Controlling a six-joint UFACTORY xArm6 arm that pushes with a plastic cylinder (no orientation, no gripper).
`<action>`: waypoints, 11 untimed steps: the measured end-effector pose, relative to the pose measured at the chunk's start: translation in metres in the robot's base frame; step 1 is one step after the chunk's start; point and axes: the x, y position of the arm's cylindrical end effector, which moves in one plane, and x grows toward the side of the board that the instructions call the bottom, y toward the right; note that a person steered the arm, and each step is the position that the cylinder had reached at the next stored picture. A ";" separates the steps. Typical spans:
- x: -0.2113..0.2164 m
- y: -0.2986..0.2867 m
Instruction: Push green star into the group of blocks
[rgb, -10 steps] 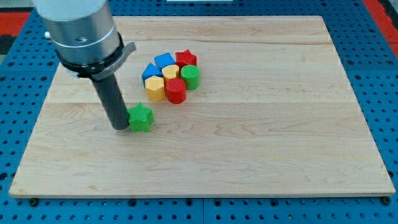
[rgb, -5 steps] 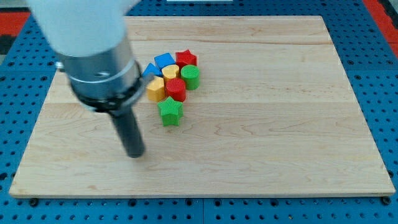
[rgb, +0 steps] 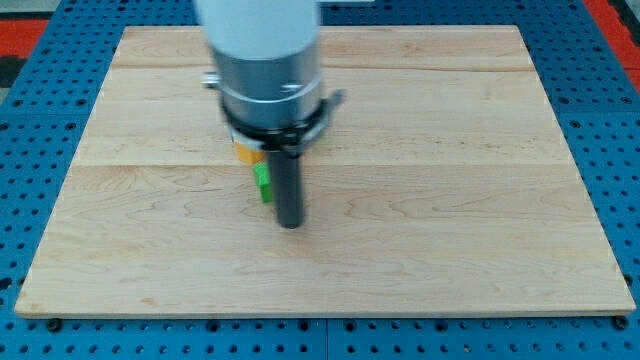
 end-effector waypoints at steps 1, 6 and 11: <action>-0.024 -0.010; -0.032 -0.015; -0.040 -0.068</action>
